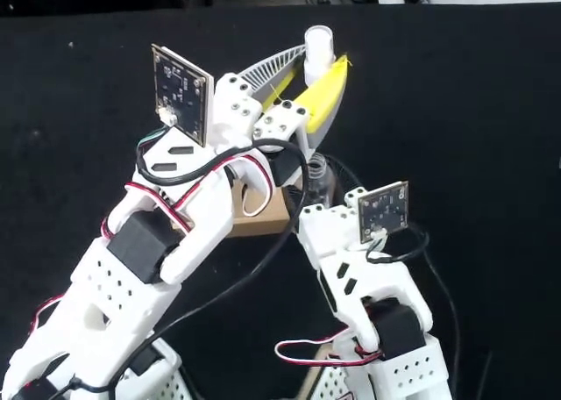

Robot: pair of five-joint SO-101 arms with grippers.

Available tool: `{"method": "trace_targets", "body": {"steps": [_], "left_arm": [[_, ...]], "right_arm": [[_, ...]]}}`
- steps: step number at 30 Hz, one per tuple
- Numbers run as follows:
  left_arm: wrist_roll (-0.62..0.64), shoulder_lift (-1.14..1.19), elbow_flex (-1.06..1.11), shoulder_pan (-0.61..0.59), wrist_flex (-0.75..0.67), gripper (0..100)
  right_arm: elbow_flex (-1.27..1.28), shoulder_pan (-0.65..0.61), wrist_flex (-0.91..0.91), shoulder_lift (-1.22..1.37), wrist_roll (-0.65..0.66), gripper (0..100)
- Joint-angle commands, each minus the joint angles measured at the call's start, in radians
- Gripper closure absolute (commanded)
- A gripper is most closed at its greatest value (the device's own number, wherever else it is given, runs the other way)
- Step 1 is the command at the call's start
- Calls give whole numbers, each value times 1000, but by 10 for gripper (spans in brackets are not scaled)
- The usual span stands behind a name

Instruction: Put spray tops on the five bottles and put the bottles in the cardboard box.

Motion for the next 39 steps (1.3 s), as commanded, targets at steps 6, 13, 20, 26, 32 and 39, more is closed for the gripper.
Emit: {"method": "trace_targets", "body": {"steps": [6, 13, 20, 26, 32, 39], "left_arm": [[-8, -31, -71, 7, -9, 971], [-9, -31, -68, 7, -11, 971], [-9, -26, -59, 7, 17, 971], [-11, -23, -58, 7, 17, 971], [-9, -34, 36, 7, 20, 968], [-6, -158, 127, 7, 126, 874]], "right_arm": [[-7, -5, -8, -24, 9, 987], [-7, -5, -8, -24, 9, 987], [-7, -5, -8, -24, 9, 987], [-7, -5, -8, -24, 9, 987], [-7, -5, -8, -24, 9, 987], [-7, -5, -8, -24, 9, 987]]}}
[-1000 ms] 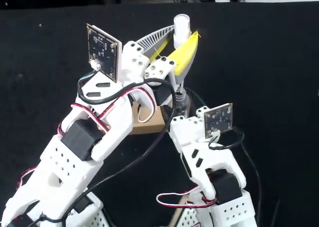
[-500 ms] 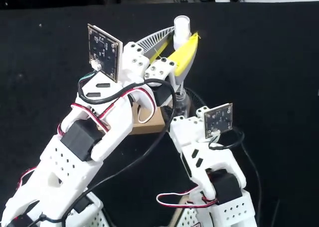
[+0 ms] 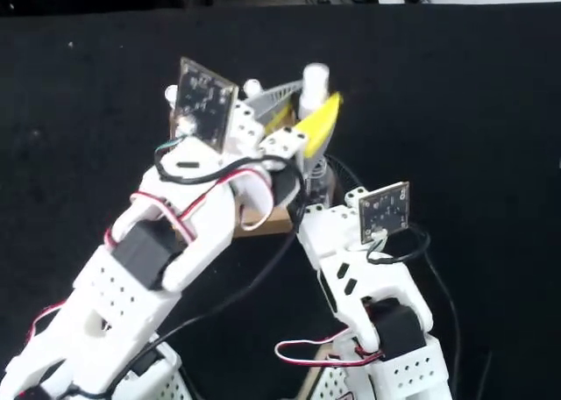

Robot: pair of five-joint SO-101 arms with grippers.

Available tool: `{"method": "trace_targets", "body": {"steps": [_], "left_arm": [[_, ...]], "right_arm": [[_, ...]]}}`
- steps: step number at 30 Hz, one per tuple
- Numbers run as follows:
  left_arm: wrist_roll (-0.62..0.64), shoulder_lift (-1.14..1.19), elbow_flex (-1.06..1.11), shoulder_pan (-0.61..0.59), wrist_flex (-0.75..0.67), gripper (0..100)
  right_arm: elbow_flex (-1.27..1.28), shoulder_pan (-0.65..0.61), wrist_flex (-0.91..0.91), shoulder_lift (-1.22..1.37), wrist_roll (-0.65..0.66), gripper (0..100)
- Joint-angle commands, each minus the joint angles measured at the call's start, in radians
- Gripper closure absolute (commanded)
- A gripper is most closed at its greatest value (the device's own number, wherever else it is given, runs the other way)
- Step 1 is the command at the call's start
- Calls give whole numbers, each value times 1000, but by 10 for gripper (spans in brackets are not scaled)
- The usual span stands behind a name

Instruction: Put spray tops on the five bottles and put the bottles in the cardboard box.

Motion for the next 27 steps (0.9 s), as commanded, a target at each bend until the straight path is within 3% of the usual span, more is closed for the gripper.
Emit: {"method": "trace_targets", "body": {"steps": [1, 5, 9, 16, 20, 23, 27], "left_arm": [[-3, -109, 5, 5, 40, 824], [-2, -138, -5, 5, 166, 683], [-2, -144, -12, 5, 242, 680], [0, -222, -202, -142, 433, 680], [-6, -298, -272, -344, 640, 680], [-8, -338, -228, -585, 752, 680], [-6, -370, -54, -858, 723, 680]], "right_arm": [[-7, -5, -8, -24, 9, 987], [-7, -5, -8, -24, 9, 987], [-7, -5, -8, -24, 9, 987], [-8, -8, -25, -24, 3, 987], [-7, -9, -112, -13, 3, 987], [-15, -32, -186, -12, 8, 988], [-8, -81, -316, 56, 9, 988]]}}
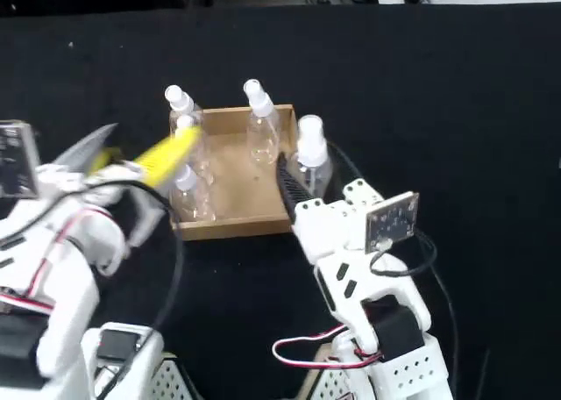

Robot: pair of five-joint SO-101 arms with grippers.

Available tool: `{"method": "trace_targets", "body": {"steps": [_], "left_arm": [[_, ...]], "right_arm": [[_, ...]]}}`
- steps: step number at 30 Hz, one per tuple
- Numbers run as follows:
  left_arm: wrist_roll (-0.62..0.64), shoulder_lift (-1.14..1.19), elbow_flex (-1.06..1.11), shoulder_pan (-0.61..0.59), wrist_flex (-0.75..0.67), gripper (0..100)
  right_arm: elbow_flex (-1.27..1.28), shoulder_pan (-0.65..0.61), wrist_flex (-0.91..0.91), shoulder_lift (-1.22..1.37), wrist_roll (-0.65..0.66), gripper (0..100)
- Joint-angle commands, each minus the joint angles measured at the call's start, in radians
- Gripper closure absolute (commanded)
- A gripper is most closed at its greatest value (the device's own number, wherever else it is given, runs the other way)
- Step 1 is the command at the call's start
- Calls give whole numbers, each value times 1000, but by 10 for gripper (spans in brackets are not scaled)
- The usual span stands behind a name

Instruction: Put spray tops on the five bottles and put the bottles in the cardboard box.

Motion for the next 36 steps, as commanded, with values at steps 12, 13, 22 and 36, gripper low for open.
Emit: {"method": "trace_targets", "body": {"steps": [12, 13, 22, 36], "left_arm": [[-2, -121, 582, -529, -279, 680], [-2, -132, 627, -545, -304, 680], [0, -301, 937, -601, -433, 680], [0, -681, 1296, -598, -427, 680]], "right_arm": [[-5, -91, -683, 613, 11, 988], [-5, -91, -704, 645, 11, 988], [-7, -92, -918, 888, 11, 988], [-50, -91, -1129, 1248, 11, 988]]}}
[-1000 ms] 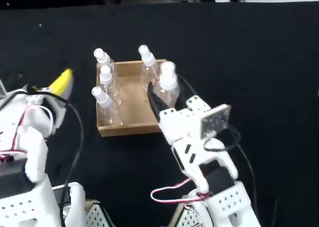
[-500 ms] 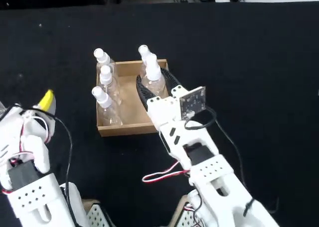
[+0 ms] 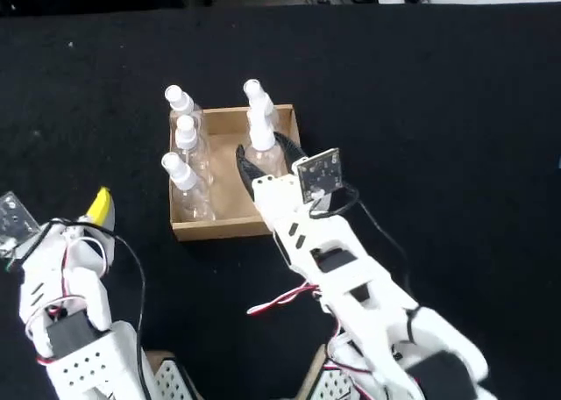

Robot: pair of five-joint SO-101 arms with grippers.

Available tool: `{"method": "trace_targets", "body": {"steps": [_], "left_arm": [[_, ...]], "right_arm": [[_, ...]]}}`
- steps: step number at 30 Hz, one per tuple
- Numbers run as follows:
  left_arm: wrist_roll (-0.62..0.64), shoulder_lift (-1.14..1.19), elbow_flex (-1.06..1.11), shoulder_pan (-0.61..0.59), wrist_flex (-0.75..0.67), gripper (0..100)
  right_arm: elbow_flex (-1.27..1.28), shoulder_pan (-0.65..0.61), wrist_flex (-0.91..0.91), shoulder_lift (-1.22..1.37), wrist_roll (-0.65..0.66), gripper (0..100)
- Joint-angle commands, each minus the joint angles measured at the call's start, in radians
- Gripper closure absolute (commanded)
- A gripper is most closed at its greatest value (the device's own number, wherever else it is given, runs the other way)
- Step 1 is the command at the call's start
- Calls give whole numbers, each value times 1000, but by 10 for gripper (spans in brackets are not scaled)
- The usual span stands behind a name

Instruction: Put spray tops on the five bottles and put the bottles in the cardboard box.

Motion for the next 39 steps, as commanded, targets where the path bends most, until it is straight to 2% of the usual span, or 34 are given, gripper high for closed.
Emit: {"method": "trace_targets", "body": {"steps": [1, 10, 26, 32, 39], "left_arm": [[0, -95, 65, -1, -17, 680], [0, -84, 157, 114, -25, 680], [0, -84, 177, 116, -18, 680], [0, -84, 177, 116, -18, 680], [0, -84, 177, 116, -18, 680]], "right_arm": [[-64, -12, -92, 105, 11, 988], [-94, -12, -287, 335, 11, 988], [-91, -14, -308, 390, 6, 988], [-68, -14, -399, 394, 6, 988], [-67, -15, -381, 395, 5, 988]]}}
